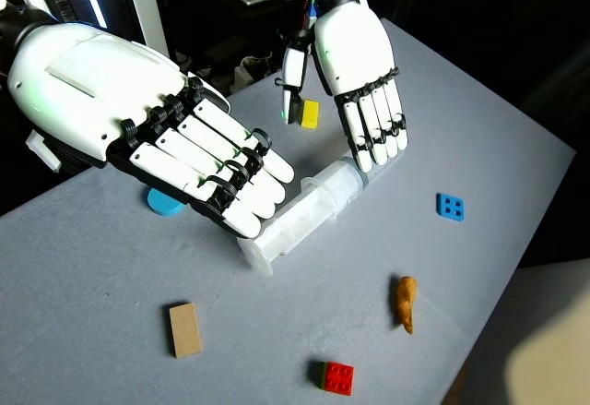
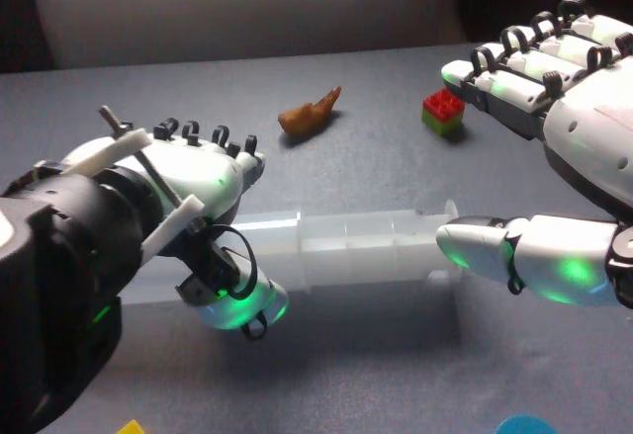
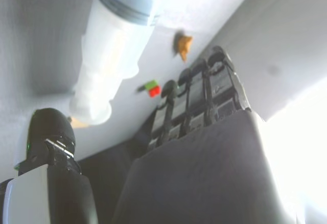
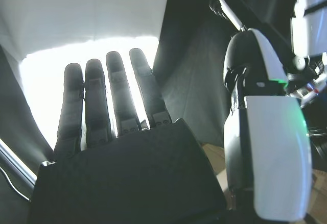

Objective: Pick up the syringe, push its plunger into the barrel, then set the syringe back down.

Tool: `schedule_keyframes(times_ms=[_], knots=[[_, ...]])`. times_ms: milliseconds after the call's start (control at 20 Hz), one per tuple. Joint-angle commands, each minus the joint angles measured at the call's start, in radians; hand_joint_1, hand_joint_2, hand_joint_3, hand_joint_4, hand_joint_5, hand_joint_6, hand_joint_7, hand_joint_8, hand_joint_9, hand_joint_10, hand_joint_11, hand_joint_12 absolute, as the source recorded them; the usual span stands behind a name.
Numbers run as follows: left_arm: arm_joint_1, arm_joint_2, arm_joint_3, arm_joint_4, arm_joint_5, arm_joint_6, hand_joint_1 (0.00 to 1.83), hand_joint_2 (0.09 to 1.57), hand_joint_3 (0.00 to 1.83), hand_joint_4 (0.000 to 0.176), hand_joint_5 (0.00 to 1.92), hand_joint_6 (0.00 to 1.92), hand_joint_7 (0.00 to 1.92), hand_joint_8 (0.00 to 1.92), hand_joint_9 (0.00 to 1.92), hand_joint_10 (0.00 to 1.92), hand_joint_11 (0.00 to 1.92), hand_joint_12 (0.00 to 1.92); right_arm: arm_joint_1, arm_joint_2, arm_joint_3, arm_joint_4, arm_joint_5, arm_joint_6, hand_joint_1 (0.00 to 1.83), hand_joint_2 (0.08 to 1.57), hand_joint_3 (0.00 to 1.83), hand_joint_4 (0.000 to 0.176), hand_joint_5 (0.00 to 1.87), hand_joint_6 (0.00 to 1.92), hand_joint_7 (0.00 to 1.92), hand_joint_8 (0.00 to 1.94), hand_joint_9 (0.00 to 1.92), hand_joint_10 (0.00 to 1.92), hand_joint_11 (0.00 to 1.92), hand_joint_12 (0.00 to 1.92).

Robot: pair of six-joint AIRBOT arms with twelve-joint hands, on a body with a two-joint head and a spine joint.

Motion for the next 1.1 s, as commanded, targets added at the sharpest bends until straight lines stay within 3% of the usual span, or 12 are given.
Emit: schedule_keyframes(times_ms=[0, 150, 300, 400, 550, 650, 800, 850, 1050], knots=[[0.001, -0.009, 0.006, 0.082, -0.003, 0.001, 0.58, 1.09, 0.01, 0.0, 0.0, 0.0, 0.0, 0.0, 0.0, 0.0, 0.0, 0.0, 0.01, 0.008, -0.002, -0.067, 0.048, 0.006, 0.16, 1.11, 0.0, 0.0, 0.12, 0.0, 0.11, 0.0, 0.09, 0.0, 0.0, 0.28], [0.037, -0.035, 0.036, 0.1, -0.017, -0.009, 0.6, 1.08, 0.0, 0.0, 0.0, 0.0, 0.0, 0.0, 0.0, 0.0, 0.0, 0.0, 0.013, 0.012, -0.001, -0.067, 0.04, 0.01, 0.15, 1.11, 0.0, 0.0, 0.12, 0.0, 0.12, 0.0, 0.1, 0.0, 0.0, 0.3], [0.087, -0.044, 0.051, 0.157, -0.021, -0.102, 0.6, 1.08, 0.0, 0.0, 0.0, 0.0, 0.0, 0.0, 0.0, 0.0, 0.0, 0.0, 0.014, 0.015, 0.001, -0.067, 0.036, 0.017, 0.16, 1.11, 0.0, 0.0, 0.12, 0.0, 0.12, 0.0, 0.1, 0.0, 0.0, 0.29], [0.116, -0.051, 0.059, 0.193, -0.023, -0.136, 0.61, 1.08, 0.0, 0.0, 0.0, 0.0, 0.0, 0.0, 0.0, 0.0, 0.0, 0.0, 0.015, 0.015, 0.002, -0.067, 0.033, 0.02, 0.18, 1.11, 0.0, 0.0, 0.15, 0.01, 0.14, 0.0, 0.12, 0.0, 0.0, 0.39], [0.139, -0.071, 0.088, 0.197, -0.038, -0.138, 0.66, 1.05, 0.0, 0.0, 0.0, 0.0, 0.0, 0.0, 0.0, 0.0, 0.0, 0.0, 0.017, 0.016, 0.003, -0.067, 0.03, 0.025, 0.19, 1.12, 0.0, 0.0, 0.14, 0.0, 0.13, 0.0, 0.11, 0.0, 0.0, 0.33], [0.148, -0.086, 0.109, 0.209, -0.057, -0.138, 0.54, 1.08, 0.01, 0.0, 0.0, 0.0, 0.0, 0.0, 0.0, 0.0, 0.0, 0.0, 0.018, 0.018, 0.003, -0.067, 0.029, 0.028, 0.17, 1.12, 0.0, 0.0, 0.13, 0.0, 0.12, 0.0, 0.1, 0.0, 0.0, 0.3], [0.159, -0.111, 0.139, 0.217, -0.063, -0.138, 0.61, 1.07, 0.0, 0.0, 0.0, 0.0, 0.0, 0.0, 0.0, 0.0, 0.0, 0.0, 0.019, 0.02, 0.003, -0.067, 0.022, 0.038, 0.19, 1.11, 0.0, 0.0, 0.15, 0.0, 0.14, 0.0, 0.12, 0.0, 0.0, 0.38], [0.162, -0.12, 0.15, 0.22, -0.066, -0.139, 0.57, 1.07, 0.0, 0.0, 0.0, 0.0, 0.0, 0.0, 0.0, 0.0, 0.0, 0.0, 0.02, 0.02, 0.003, -0.067, 0.02, 0.039, 0.18, 1.11, 0.0, 0.0, 0.13, 0.0, 0.11, 0.0, 0.1, 0.0, 0.0, 0.32], [0.186, -0.14, 0.183, 0.251, -0.073, -0.191, 0.57, 1.07, 0.0, 0.0, 0.0, 0.0, 0.0, 0.0, 0.0, 0.0, 0.0, 0.0, 0.02, 0.021, 0.003, -0.067, 0.017, 0.043, 0.16, 1.12, 0.0, 0.0, 0.12, 0.0, 0.1, 0.0, 0.09, 0.0, 0.0, 0.27]])
